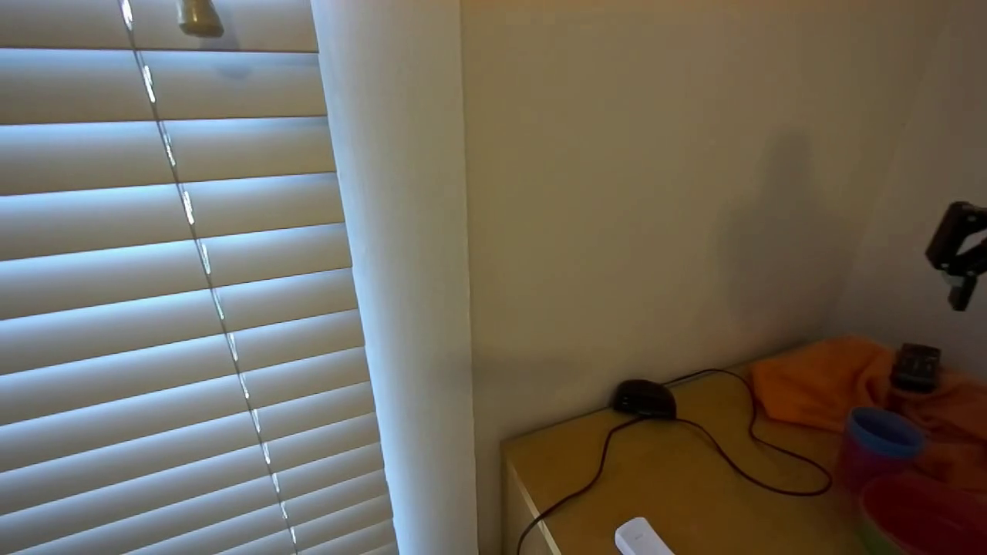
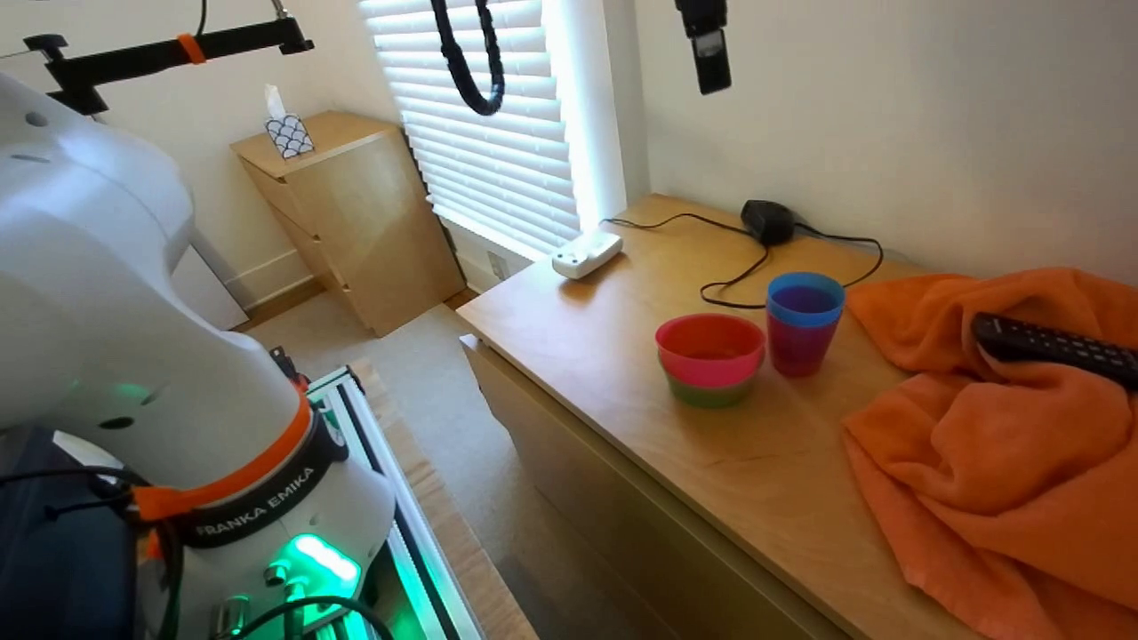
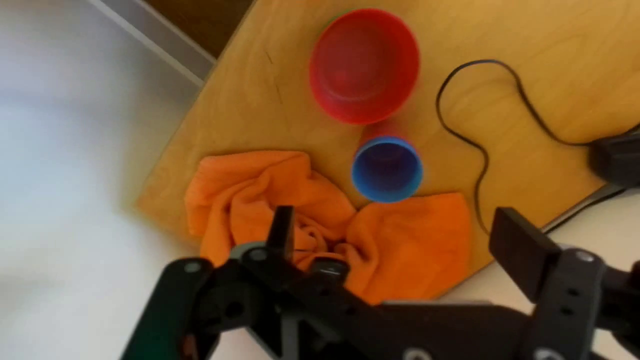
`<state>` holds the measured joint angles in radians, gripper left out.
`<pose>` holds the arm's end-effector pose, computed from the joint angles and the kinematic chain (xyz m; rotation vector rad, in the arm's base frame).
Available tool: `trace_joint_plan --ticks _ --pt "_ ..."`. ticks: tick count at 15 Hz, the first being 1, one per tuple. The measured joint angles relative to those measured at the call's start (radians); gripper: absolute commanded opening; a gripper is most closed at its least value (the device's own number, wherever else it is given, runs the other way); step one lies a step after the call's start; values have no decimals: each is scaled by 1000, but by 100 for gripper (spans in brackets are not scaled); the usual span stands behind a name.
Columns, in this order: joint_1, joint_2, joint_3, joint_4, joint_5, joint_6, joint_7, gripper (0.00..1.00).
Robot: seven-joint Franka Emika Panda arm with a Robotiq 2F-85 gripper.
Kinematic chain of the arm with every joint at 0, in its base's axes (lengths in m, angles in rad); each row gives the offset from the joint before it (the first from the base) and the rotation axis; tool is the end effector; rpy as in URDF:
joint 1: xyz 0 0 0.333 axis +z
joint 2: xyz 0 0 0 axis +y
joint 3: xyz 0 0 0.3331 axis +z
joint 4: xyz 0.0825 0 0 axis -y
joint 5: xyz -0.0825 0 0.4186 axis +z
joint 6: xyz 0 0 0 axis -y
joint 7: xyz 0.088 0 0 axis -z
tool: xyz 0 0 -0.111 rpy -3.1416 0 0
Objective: Pick up the remote and put it on the left side of top of the chest of drawers
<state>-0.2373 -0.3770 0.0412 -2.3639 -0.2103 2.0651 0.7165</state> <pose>0.4562 -0.1017 0.4767 2.7119 -1.1819 0.1879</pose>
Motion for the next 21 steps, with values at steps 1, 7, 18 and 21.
trace_joint_plan --ticks 1,7,18,21 --pt "-23 19 -38 0 0 6 1 100" --pt "-117 169 -202 26 3 30 36 100" --pt "-123 302 -293 107 13 198 -28 100" --pt "-138 453 -358 224 93 226 -137 100"
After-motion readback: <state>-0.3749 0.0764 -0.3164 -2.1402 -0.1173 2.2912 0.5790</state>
